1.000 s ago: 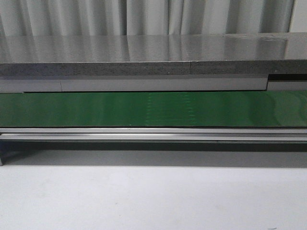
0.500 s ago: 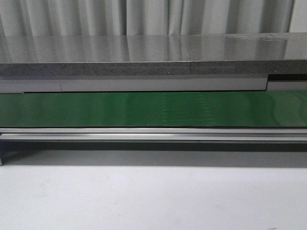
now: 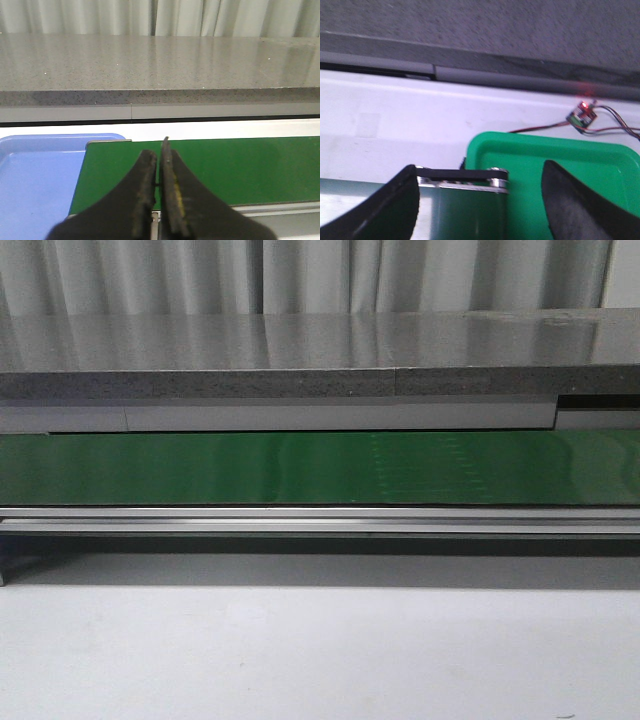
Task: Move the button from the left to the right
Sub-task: 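Lower the button into the green tray and open the right gripper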
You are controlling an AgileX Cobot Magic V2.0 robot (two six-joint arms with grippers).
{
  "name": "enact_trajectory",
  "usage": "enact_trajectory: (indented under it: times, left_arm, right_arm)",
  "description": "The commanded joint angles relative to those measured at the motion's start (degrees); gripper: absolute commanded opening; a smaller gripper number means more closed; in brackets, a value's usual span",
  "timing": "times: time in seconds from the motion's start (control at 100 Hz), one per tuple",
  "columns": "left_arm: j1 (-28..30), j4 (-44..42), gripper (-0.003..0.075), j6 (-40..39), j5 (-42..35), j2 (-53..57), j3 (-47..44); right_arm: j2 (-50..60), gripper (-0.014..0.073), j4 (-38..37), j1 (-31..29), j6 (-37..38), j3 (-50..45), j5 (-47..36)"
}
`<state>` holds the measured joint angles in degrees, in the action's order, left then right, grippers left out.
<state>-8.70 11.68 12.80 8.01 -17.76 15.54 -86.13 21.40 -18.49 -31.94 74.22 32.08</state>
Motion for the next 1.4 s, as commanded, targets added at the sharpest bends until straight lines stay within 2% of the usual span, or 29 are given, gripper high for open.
enact_trajectory:
  times: [0.0, 0.13, 0.24, 0.49, 0.67, 1.04, 1.23, 1.39]
  left_arm:
    - [-0.4, 0.6, 0.0005, -0.1, -4.6, -0.4, 1.6]
    - [-0.4, 0.6, 0.0005, -0.1, -4.6, -0.4, 1.6]
    - [-0.4, 0.6, 0.0005, -0.1, -4.6, -0.4, 1.6]
    - [-0.4, 0.6, 0.0005, -0.1, -4.6, -0.4, 1.6]
    - [-0.4, 0.6, 0.0005, -0.1, -4.6, -0.4, 1.6]
    - [-0.4, 0.6, 0.0005, -0.1, -4.6, -0.4, 1.6]
    - [-0.4, 0.6, 0.0005, -0.1, -4.6, -0.4, 1.6]
    - [-0.4, 0.6, 0.0005, -0.1, -4.6, -0.4, 1.6]
  right_arm:
    - [4.4, 0.0486, 2.0, 3.0, 0.0, 1.7, -3.0]
    - [8.2, 0.0486, 4.5, 7.3, 0.0, -0.1, -3.6]
    - [12.3, 0.0486, 6.0, 10.6, 0.0, -4.3, -7.4]
    - [25.9, 0.0486, 7.3, 15.5, 0.0, -20.7, -19.2]
    - [37.2, 0.0486, 8.5, 16.8, 0.0, -32.8, -24.1]
    - [61.1, 0.0486, 9.3, 16.9, 0.0, -50.1, -21.8]
    - [70.0, 0.0484, 10.2, 16.9, 0.0, -53.3, -18.3]
    - [71.2, 0.0484, 10.2, 16.9, 0.0, -53.5, -17.9]
